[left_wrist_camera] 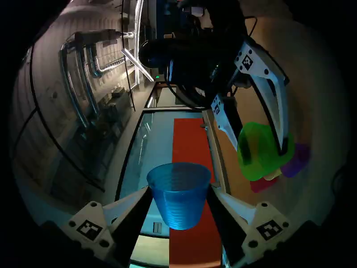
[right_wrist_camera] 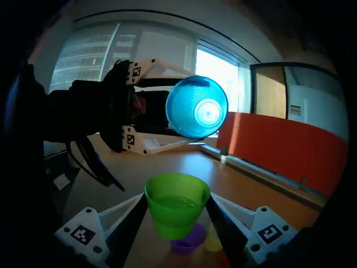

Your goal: Pour water

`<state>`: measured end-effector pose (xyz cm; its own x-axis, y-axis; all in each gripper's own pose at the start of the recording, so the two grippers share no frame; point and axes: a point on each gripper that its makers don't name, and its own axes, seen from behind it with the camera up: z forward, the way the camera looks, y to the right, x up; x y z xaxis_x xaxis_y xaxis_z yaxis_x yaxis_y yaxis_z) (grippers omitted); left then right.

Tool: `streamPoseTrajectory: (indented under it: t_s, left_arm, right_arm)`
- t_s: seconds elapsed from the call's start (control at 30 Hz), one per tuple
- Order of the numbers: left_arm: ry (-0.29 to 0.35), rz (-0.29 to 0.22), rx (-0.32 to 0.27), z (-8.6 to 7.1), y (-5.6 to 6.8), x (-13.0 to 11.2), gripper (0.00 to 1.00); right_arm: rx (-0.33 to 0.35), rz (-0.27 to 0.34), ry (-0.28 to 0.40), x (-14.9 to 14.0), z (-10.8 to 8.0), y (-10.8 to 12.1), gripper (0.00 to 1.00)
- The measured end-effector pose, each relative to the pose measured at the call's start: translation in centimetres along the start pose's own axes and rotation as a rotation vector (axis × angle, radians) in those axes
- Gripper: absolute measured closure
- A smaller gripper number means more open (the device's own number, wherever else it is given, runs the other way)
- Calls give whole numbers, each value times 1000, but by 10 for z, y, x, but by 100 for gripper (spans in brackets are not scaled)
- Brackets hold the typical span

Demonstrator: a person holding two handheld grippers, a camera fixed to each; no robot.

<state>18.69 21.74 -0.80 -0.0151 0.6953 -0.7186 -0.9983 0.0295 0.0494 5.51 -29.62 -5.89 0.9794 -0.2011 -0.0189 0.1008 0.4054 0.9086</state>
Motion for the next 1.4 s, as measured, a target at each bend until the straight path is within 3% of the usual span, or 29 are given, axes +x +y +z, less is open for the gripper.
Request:
streamPoseTrajectory:
  t_s: [0.57, 0.83, 1.1, 1.4]
  left_arm:
    - [-3, -14, 2, -2, 1, 1, 17]
    - [-11, -45, 2, -4, 3, -1, 17]
    - [-28, -128, 7, -6, 6, -5, 17]
    - [-42, -297, 24, -9, 2, -12, 17]
  right_arm:
    - [-2, 1, 0, 0, 0, -1, 10]
    - [-4, 0, -1, 1, 0, -1, 10]
    - [-8, -1, 1, 2, 0, 0, 10]
    - [-13, -1, 5, 4, -2, -1, 10]
